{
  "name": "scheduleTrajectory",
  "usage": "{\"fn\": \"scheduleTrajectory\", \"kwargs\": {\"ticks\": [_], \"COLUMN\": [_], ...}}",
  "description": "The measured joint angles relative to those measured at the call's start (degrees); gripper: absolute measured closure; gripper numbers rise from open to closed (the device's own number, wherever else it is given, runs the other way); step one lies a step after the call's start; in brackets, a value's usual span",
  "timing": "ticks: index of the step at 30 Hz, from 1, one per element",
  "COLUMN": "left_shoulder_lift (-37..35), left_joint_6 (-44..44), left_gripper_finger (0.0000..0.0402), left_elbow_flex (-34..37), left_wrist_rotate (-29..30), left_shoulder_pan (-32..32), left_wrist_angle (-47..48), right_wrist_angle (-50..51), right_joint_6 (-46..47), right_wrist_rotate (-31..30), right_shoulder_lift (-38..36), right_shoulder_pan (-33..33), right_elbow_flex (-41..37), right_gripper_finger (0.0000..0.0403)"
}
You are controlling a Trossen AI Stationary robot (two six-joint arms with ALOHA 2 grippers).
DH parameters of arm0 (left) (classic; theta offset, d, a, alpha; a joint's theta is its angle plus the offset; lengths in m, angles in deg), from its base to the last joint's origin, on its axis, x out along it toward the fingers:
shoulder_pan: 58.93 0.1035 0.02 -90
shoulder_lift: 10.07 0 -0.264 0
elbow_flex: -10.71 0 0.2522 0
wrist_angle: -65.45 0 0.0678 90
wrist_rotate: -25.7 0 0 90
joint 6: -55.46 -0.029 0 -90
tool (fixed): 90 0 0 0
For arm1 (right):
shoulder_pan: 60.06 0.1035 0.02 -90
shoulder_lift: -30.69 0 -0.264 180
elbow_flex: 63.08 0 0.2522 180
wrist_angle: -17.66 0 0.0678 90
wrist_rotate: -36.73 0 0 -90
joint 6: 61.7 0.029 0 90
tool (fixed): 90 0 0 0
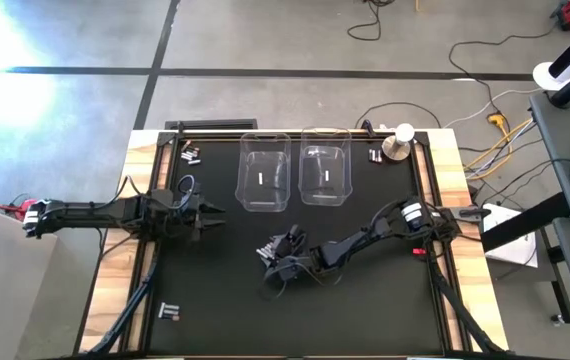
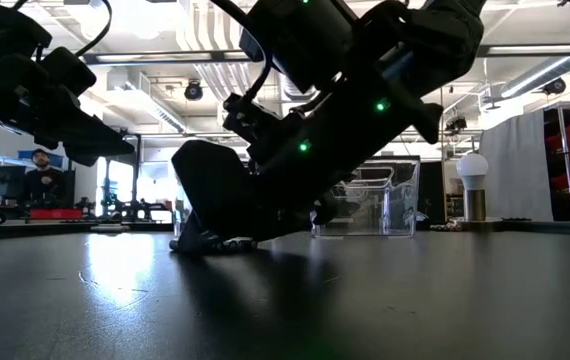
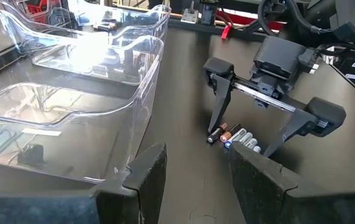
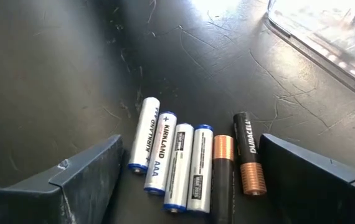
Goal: Sort batteries
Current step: Put the black battery into the right transparent bin
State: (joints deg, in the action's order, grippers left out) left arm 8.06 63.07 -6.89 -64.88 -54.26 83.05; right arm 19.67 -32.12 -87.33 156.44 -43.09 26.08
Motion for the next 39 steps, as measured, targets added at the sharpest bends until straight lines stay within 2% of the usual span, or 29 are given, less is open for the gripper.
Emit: {"fn": "scheduleTrajectory", "kwargs": {"ticks": [12, 21, 26, 31, 36, 39], "left_shoulder_lift": [0.0, 0.2, 0.4, 0.5, 0.5, 0.5], "left_joint_6": [0.0, 0.0, 0.0, 0.0, -0.6, -1.6], "left_gripper_finger": [0.0246, 0.0246, 0.0246, 0.0246, 0.0246, 0.0246], "left_elbow_flex": [0.0, 0.0, 0.0, 0.0, 0.0, 0.0], "left_wrist_rotate": [0.0, 0.0, 0.0, 0.0, 0.0, 0.0], "left_shoulder_pan": [0.0, 0.0, 0.0, 0.0, 0.0, 0.0], "left_wrist_angle": [0.0, -0.1, -0.2, -0.4, -0.8, -1.0], "right_wrist_angle": [0.9, 12.0, 18.3, 17.9, 11.2, 10.7], "right_joint_6": [0.5, 0.6, 1.2, 3.0, -4.9, -9.8], "right_wrist_rotate": [0.0, -0.8, -3.9, -1.4, 2.0, 2.4], "right_shoulder_lift": [-0.7, -5.5, -9.6, -10.4, -10.3, -9.6], "right_shoulder_pan": [0.0, -0.1, -0.4, -1.3, 0.4, 1.4], "right_elbow_flex": [1.2, 4.8, 2.4, 0.5, 0.5, 1.3], "right_gripper_finger": [0.0035, 0.0035, 0.0035, 0.0035, 0.0035, 0.0035]}}
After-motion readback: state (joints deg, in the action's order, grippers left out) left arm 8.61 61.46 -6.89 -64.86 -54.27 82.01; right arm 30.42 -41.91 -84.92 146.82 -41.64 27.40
